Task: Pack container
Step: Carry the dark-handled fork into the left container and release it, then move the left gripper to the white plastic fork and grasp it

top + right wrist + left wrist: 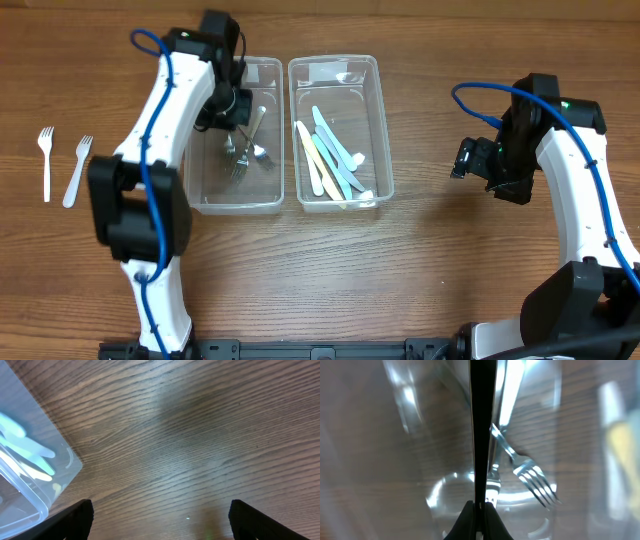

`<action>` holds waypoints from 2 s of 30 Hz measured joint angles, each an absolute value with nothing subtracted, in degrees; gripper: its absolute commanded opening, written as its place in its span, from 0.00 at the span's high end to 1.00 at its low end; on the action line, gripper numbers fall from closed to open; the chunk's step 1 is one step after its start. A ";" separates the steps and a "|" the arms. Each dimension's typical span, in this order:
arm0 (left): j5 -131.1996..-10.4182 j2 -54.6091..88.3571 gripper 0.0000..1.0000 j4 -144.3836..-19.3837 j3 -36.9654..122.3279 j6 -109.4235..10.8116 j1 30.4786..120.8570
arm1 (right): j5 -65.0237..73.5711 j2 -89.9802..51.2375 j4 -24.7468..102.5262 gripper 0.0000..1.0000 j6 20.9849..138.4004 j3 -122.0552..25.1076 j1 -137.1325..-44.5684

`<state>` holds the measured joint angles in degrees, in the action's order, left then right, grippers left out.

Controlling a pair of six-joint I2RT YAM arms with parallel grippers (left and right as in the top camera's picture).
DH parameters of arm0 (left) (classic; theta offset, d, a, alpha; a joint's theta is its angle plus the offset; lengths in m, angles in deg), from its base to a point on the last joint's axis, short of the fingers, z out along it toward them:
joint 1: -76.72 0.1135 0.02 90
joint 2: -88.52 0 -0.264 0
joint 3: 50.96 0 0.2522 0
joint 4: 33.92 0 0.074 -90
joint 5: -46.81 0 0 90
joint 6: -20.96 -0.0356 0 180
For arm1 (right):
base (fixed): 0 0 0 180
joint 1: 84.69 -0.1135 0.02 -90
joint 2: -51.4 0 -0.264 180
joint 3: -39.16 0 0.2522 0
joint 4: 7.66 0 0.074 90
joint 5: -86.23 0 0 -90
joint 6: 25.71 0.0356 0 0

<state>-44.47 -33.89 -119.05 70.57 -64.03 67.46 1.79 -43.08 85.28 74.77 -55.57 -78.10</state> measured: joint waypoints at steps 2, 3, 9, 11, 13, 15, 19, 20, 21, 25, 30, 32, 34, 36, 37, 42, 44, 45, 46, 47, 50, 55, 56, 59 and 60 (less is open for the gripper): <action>-44.41 -36.60 0.67 -119.27 70.11 -63.76 67.46 | 1.79 -43.08 85.30 0.11 74.75 -55.57 -78.08; -44.47 -37.15 0.63 -119.53 70.02 -63.31 67.46 | 1.79 -43.08 85.30 0.11 74.77 -55.57 -78.08; -43.42 -35.92 0.46 -120.80 69.98 -64.22 67.46 | 1.79 -43.08 85.32 0.11 74.75 -55.57 -78.08; -42.29 -32.82 0.37 -121.48 69.94 -65.29 67.66 | 1.79 -43.08 85.37 0.11 74.77 -55.57 -78.10; -41.21 -25.85 0.24 -121.98 69.78 -66.12 68.64 | 1.79 -43.08 85.32 0.11 74.77 -55.57 -78.10; -39.31 -15.44 0.05 -123.66 69.76 -66.67 71.05 | 1.79 -43.08 85.26 0.11 74.75 -55.57 -78.08; -36.47 0.65 0.00 -126.02 69.78 -67.31 77.56 | 1.79 -43.08 85.17 0.11 74.75 -55.57 -78.10; -36.27 3.46 0.00 -125.35 69.00 -67.33 79.07 | 1.79 -43.08 85.19 0.11 74.75 -55.57 -78.10; -35.95 8.16 0.00 -123.99 66.22 -67.35 81.41 | 1.81 -43.08 85.11 0.11 74.75 -55.57 -78.10; -36.25 16.51 0.00 -116.04 52.06 -67.41 86.30 | 1.79 -43.08 85.06 0.11 74.75 -55.54 -78.08; -40.82 11.33 0.00 -105.81 41.41 -73.12 96.31 | 1.81 -43.08 84.93 0.11 74.75 -55.52 -78.08; -43.73 7.49 0.00 -102.64 41.65 -76.00 100.60 | 1.81 -43.08 84.93 0.11 74.75 -55.54 -78.10; -46.53 2.04 0.00 -99.73 42.00 -79.61 104.84 | 1.79 -43.08 84.91 0.11 74.75 -55.52 -78.10; -47.79 -2.94 0.00 -97.46 42.27 -82.45 107.11 | 1.81 -43.08 85.04 0.11 74.75 -55.52 -78.10; -48.56 -6.63 0.00 -95.80 42.79 -84.33 108.14 | 1.81 -43.08 85.08 0.11 74.73 -55.52 -78.10; -49.48 -15.16 0.00 -93.44 45.02 -89.53 109.38 | 1.81 -43.08 85.24 0.11 74.71 -55.52 -78.10; -49.43 -18.09 0.00 -92.32 46.83 -91.39 109.38 | 1.81 -43.08 85.24 0.11 74.56 -55.52 -78.10; -49.35 -18.96 0.00 -92.10 47.38 -91.94 109.38 | 1.79 -43.08 85.26 0.11 74.53 -55.52 -78.10; -49.00 -20.47 0.00 -91.93 48.50 -92.97 109.34 | 1.81 -43.08 85.26 0.11 74.45 -55.52 -78.08; -48.76 -21.69 0.00 -91.77 49.41 -93.64 109.34 | 1.81 -43.08 85.24 0.11 74.34 -55.52 -78.08; -48.34 -24.58 0.00 -91.42 50.53 -95.92 109.34 | 1.79 -43.08 85.26 0.11 74.03 -55.52 -78.10; -48.12 -29.80 0.00 -89.41 50.62 -99.37 109.32 | 1.81 -43.08 85.30 0.11 73.66 -55.52 -78.08; -48.08 -30.83 0.00 -88.93 50.62 -99.74 109.23 | 1.79 -43.08 85.37 0.11 73.66 -55.52 -78.10; -47.47 -34.04 0.00 -87.62 50.62 -100.94 108.53 | 1.79 -43.08 85.61 0.11 73.66 -55.52 -78.10; -47.90 -34.87 0.00 -87.18 50.81 -101.10 108.22 | 1.79 -43.08 85.61 0.11 73.66 -55.52 -78.08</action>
